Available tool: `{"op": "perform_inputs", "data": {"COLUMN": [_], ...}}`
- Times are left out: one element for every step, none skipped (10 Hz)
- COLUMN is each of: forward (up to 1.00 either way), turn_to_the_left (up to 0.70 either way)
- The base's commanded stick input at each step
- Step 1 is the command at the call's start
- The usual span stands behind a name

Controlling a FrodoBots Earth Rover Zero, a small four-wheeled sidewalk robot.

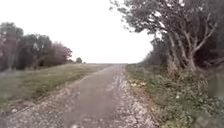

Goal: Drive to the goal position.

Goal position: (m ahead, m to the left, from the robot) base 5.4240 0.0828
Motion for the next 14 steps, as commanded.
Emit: {"op": "perform_inputs", "data": {"forward": [0.7,0.7,0.7,0.7,0.7,0.7,0.7,0.7,0.7,0.7,0.7,0.7,0.7,0.7], "turn_to_the_left": [0.0,0.0,0.0,0.0,0.0,0.0,0.0,0.0,0.0,0.0,0.0,0.0,0.0,0.0]}}
